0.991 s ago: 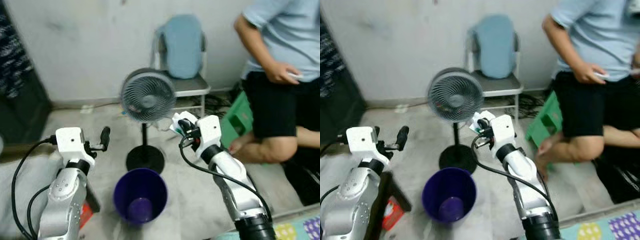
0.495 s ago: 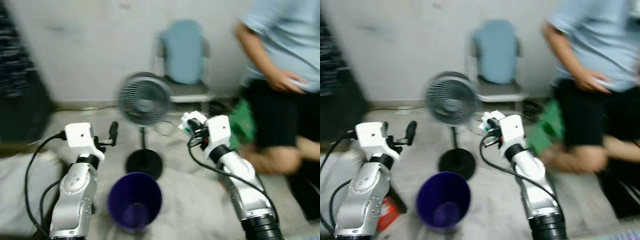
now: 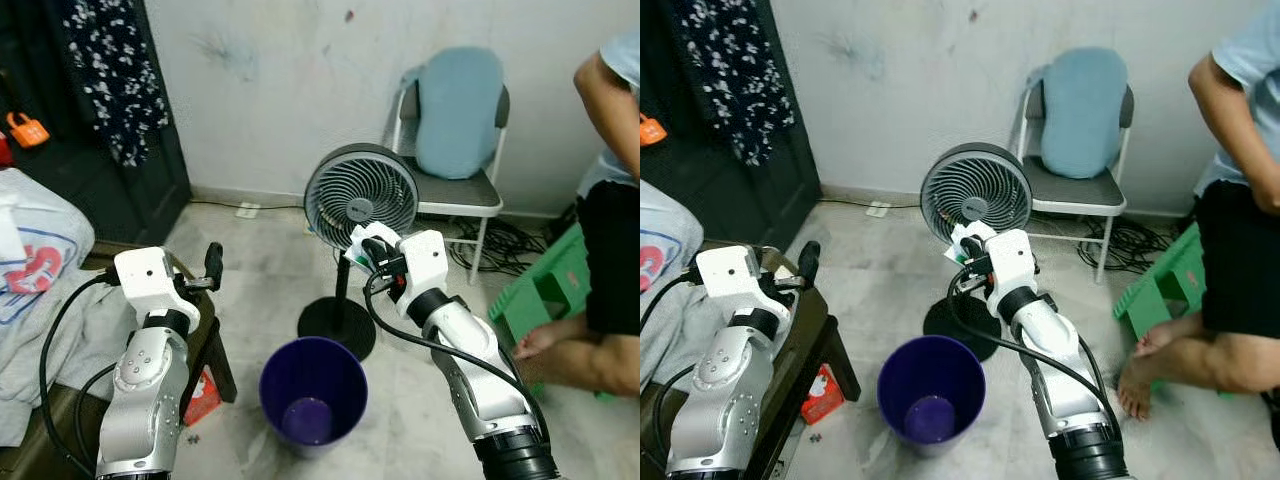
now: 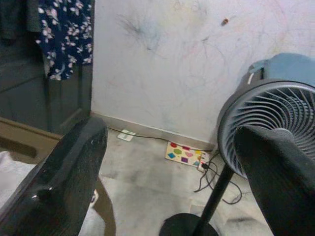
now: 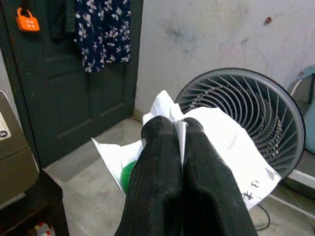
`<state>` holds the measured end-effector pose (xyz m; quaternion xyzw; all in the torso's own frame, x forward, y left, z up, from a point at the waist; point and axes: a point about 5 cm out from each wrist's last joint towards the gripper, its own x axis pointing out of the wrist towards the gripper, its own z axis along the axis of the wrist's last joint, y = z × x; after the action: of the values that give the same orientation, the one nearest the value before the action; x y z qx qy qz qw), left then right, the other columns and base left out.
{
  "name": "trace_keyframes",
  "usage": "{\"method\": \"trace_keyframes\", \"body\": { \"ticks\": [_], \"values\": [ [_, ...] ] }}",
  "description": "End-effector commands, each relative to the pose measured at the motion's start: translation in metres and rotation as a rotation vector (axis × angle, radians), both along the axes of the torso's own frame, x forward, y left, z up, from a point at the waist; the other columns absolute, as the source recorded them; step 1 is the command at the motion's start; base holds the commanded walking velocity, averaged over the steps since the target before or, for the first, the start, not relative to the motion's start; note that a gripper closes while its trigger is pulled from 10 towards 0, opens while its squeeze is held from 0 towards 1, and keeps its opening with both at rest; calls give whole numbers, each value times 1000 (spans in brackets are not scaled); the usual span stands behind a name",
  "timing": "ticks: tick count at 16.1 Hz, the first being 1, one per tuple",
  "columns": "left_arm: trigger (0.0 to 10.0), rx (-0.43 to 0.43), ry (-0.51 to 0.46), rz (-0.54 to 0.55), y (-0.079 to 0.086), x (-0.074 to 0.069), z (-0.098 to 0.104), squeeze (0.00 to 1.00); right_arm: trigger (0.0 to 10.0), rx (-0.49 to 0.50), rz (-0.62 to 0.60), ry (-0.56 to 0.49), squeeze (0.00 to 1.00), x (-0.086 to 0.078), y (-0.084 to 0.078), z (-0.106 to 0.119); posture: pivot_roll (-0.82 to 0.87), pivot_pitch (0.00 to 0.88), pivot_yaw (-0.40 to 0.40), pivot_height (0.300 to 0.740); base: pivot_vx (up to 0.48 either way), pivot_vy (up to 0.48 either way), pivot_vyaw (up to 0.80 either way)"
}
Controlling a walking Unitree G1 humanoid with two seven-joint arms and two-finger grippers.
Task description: Clean up the room
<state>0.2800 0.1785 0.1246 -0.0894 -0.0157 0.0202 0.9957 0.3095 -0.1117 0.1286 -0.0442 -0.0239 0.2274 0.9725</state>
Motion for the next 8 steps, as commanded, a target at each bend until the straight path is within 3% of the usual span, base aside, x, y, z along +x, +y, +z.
{"method": "trace_keyframes", "body": {
  "ticks": [1, 2, 8],
  "values": [
    [10000, -5, -4, -12, -3, 1, 1, 0, 10000, -11, 0, -13, 0, 2, -2, 3, -85, 0, -38, 740, 0, 0, 0],
    [10000, -8, -2, -16, -3, 1, 0, 0, 10000, -11, 1, -13, 0, 2, -2, 3, -85, 0, -38, 740, 0, 0, 0],
    [10000, -15, 0, -18, -3, 2, 1, 0, 10000, -9, -4, -10, 0, 3, -1, 3, -84, 0, -38, 740, 0, 291, 0]
  ]
}}
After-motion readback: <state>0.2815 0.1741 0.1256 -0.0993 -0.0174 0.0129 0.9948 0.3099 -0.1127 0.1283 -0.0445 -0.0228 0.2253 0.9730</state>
